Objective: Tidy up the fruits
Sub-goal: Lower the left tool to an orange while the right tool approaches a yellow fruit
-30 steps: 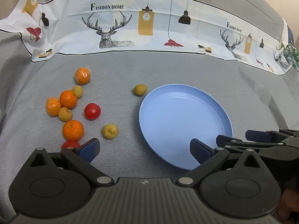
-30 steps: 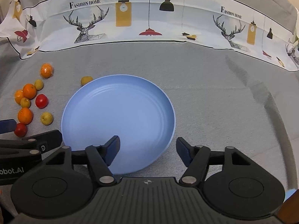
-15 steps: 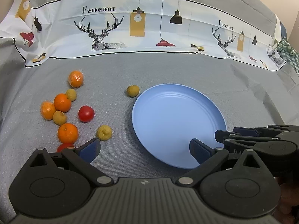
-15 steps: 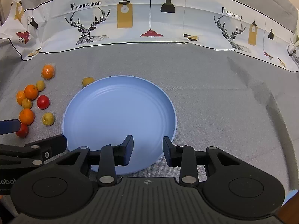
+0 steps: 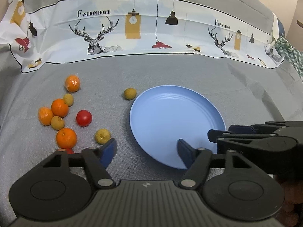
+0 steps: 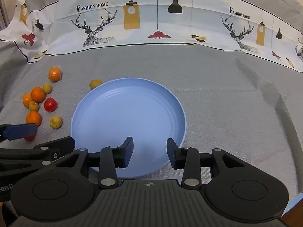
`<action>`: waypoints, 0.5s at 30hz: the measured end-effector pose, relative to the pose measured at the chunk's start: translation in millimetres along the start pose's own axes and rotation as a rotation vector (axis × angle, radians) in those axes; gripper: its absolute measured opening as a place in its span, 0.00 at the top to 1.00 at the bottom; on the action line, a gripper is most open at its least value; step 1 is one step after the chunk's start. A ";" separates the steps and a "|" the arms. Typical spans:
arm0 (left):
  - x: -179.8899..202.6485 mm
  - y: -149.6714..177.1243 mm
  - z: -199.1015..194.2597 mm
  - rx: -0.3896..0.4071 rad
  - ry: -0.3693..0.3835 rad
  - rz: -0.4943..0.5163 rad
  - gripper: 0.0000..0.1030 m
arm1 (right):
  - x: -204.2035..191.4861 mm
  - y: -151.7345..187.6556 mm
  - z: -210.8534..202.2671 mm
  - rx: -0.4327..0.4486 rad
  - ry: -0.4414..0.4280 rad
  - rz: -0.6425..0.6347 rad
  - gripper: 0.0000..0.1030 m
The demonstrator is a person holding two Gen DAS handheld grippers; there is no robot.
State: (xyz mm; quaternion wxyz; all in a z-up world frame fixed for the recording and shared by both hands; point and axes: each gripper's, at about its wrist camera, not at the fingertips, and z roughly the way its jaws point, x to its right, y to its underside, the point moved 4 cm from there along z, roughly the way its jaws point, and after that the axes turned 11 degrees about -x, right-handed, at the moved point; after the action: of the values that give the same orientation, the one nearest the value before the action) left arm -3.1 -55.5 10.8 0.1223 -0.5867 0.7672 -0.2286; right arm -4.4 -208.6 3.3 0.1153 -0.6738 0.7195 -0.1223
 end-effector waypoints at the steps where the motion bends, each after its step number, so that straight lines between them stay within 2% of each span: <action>1: -0.5 0.1 -1.2 0.002 0.000 0.006 0.47 | -1.1 -0.8 -0.7 0.004 -0.003 0.001 0.59; 3: -1.4 0.9 -4.3 0.016 -0.015 0.022 0.71 | -3.3 -1.9 -1.7 0.012 -0.007 0.003 0.59; 4: -1.8 1.3 -5.7 0.027 -0.041 0.038 0.91 | -4.5 -2.4 -2.5 0.016 -0.008 0.005 0.59; 5: -2.2 1.4 -6.8 0.033 -0.061 0.053 0.98 | -5.8 -3.0 -3.5 0.022 -0.011 0.005 0.59; 7: -4.5 0.7 -11.9 0.042 -0.057 0.074 1.00 | -8.4 -4.5 -6.0 0.041 -0.017 0.009 0.67; 9: -6.1 -3.1 -20.8 0.055 -0.039 0.107 1.00 | -10.3 -6.2 -8.3 0.060 -0.027 0.020 0.89; 13: -21.5 -21.6 -48.4 0.111 0.016 0.192 1.00 | -14.5 -11.0 -14.4 0.103 -0.070 0.055 0.92; 15: -44.4 -34.0 -61.6 0.157 -0.013 0.202 1.00 | -19.1 -13.6 -16.0 0.113 -0.116 0.065 0.91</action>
State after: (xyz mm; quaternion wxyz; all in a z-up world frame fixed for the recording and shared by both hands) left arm 10.0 -7.3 77.3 0.1951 -0.4966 0.8013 -0.2707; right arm 4.3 -190.1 23.0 0.1986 -0.6486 0.7249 -0.1198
